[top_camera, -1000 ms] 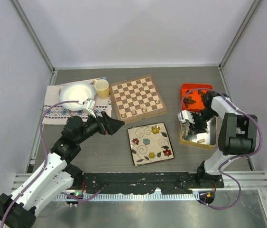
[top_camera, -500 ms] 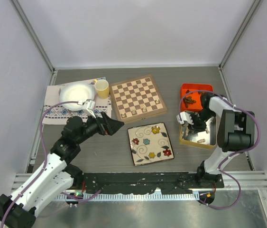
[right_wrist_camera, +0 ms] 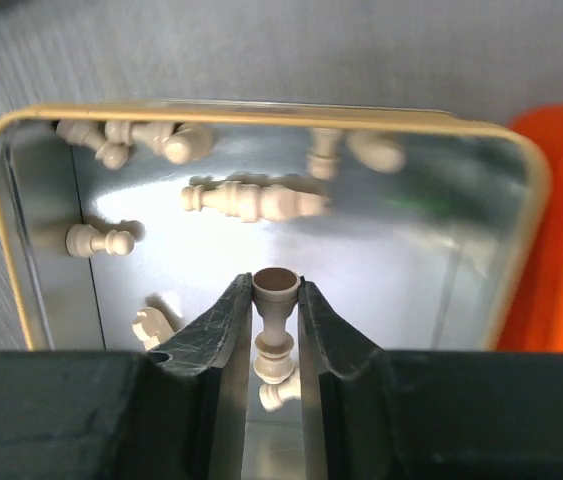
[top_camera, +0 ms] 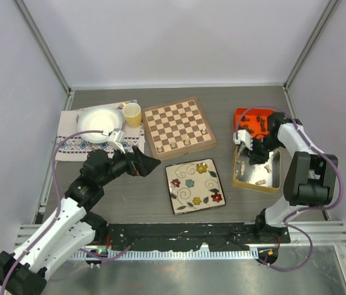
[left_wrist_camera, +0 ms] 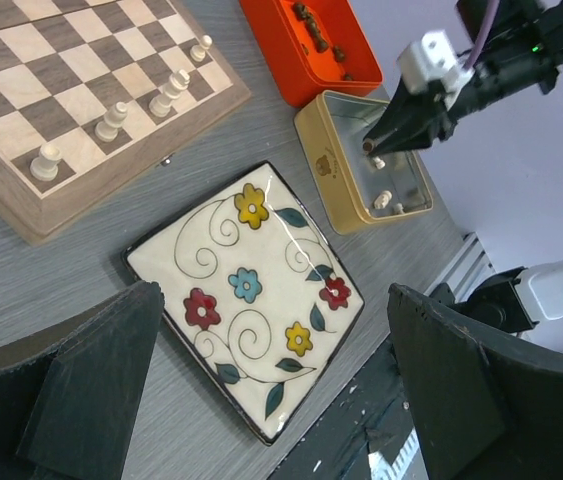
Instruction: Set up the chess pieces on the board
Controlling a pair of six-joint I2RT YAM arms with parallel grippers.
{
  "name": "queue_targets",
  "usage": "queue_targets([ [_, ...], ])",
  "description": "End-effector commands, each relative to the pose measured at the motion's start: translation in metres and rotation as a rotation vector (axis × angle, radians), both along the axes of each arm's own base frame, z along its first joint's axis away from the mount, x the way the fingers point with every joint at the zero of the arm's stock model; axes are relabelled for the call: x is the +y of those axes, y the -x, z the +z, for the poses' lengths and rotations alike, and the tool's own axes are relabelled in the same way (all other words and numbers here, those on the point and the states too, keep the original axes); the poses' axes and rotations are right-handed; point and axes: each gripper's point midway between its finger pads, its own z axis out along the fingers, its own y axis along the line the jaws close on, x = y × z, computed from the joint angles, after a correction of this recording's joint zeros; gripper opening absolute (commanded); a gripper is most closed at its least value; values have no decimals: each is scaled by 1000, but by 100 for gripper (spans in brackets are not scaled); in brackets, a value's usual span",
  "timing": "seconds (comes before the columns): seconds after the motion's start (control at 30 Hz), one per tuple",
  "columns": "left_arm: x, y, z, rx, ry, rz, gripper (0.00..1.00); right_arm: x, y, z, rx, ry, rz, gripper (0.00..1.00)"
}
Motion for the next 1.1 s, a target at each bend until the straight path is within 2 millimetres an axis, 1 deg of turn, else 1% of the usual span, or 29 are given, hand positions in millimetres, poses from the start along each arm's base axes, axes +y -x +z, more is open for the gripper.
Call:
queue_targets([
  [0.0,-13,-3,32,-78,31,-73,100,21,-17,75,-83,-158,-266,1],
  [0.03,-16,-2,34,-77,36,-92,99,32,-19,90,-55,-236,-370,1],
  [0.07,-22,0,40,-72,48,-127,97,39,-20,104,-64,-284,-406,1],
  [0.1,-27,-4,34,-39,38,-142,97,47,-21,114,-43,-347,-457,1],
  [0.13,-31,-5,34,-30,36,-152,96,61,-22,126,-19,-440,-485,1],
  [0.17,-36,-8,42,-37,40,-160,96,71,-19,136,70,-518,-603,1],
  [0.2,-43,-7,43,-41,28,-179,96,76,-29,149,38,-586,-624,1],
  [0.23,-51,-11,36,-24,3,-189,96,84,-28,153,71,-649,-655,1],
  [0.27,-57,-15,47,-48,1,-189,96,88,-43,167,91,-731,-766,1],
  [0.3,-67,-16,54,-91,-10,-193,96,90,-46,178,75,-775,-797,1],
  [0.33,-77,-22,45,-77,-39,-191,96,92,-48,178,112,-813,-854,1],
  [0.37,-85,-25,53,-99,-43,-190,96,89,-63,189,59,-863,-890,1],
  [0.4,-97,-26,54,-122,-56,-188,96,94,-63,196,168,-928,-1006,1],
  [0.43,-108,-32,44,-106,-76,-187,95,95,-64,194,206,-952,-1049,1],
  [0.47,-119,-35,48,-119,-71,-187,95,92,-73,194,197,-965,-1120,1],
  [0.5,-132,-36,53,-139,-52,-190,94,92,-76,193,285,-991,-1244,1],
  [0.53,-139,-41,54,-138,-41,-166,94,91,-78,187,318,-985,-1301,1],
  [0.57,-153,-51,46,-117,-50,-155,94,92,-78,184,356,-987,-1338,1],
  [0.6,-164,-52,50,-125,-32,-158,93,94,-77,183,390,-991,-1358,1],
  [0.63,-172,-57,46,-109,-27,-144,91,97,-75,179,455,-1002,-1397,1],
  [0.7,-196,-65,41,-90,-21,-153,89,101,-74,182,486,-1036,-1393,1],
  [0.73,-203,-67,40,-85,-18,-156,88,103,-71,176,532,-1049,-1423,1],
  [0.77,-212,-70,50,-92,6,-160,87,104,-72,181,514,-1074,-1406,1],
  [0.8,-223,-71,36,-71,-10,-169,86,106,-71,179,522,-1076,-1411,1],
  [0.87,-236,-76,42,-76,4,-174,84,111,-68,173,544,-1068,-1412,1],
  [0.9,-243,-77,33,-62,-8,-178,83,112,-67,172,550,-1067,-1409,1],
  [1.0,-255,-84,31,-52,-14,-169,79,115,-66,166,576,-1068,-1409,1],
  [1.03,-260,-88,19,-35,-35,-166,77,116,-65,165,588,-1066,-1403,1],
  [1.07,-264,-90,23,-38,-33,-166,75,116,-66,167,585,-1075,-1398,1],
])
